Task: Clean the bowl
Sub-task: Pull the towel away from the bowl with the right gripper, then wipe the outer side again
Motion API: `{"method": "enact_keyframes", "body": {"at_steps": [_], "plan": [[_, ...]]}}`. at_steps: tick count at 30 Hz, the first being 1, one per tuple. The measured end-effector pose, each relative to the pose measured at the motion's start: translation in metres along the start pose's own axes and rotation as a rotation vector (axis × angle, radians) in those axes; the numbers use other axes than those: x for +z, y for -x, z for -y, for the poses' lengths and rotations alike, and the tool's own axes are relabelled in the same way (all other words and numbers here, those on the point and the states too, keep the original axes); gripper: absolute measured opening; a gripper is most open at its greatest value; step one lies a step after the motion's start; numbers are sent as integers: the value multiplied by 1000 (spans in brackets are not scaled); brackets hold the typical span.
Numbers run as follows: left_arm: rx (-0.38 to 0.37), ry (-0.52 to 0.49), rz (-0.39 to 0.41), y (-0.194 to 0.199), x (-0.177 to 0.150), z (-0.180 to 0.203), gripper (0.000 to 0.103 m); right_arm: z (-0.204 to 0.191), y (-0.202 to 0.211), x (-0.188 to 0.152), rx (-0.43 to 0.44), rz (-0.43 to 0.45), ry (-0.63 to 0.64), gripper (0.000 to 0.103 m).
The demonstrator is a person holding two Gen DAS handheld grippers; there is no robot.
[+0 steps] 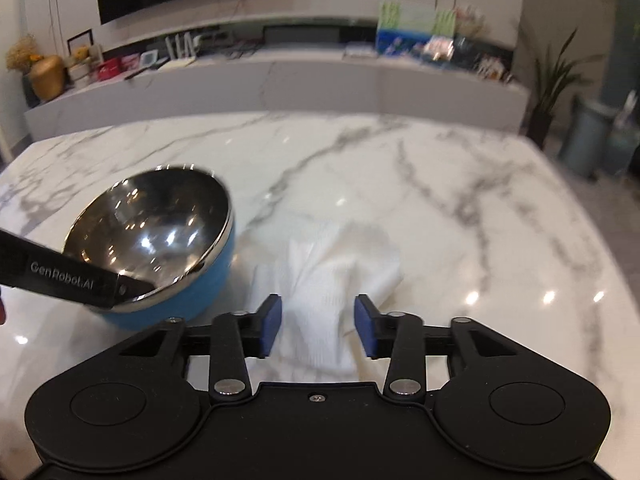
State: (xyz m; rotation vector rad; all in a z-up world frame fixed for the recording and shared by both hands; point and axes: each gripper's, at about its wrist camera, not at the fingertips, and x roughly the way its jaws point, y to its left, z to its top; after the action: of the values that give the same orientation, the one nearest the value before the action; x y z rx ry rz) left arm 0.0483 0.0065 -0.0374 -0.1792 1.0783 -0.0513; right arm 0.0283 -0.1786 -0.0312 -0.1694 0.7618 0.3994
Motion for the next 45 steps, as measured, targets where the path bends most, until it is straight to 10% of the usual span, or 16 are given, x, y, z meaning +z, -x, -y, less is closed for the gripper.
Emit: {"method": "enact_keyframes", "body": {"at_steps": [18, 28, 34, 45], "plan": [[1, -1, 1, 1, -1, 1, 50, -10, -26, -9, -82, -67, 74, 49], [4, -8, 3, 1, -2, 2, 51, 4, -22, -10, -62, -69, 16, 19], [-15, -47, 8, 0, -4, 8, 50, -7, 8, 6, -81, 86, 85, 19], [-22, 56, -52, -1, -3, 0, 62, -26, -1, -5, 0, -23, 169, 19]]}}
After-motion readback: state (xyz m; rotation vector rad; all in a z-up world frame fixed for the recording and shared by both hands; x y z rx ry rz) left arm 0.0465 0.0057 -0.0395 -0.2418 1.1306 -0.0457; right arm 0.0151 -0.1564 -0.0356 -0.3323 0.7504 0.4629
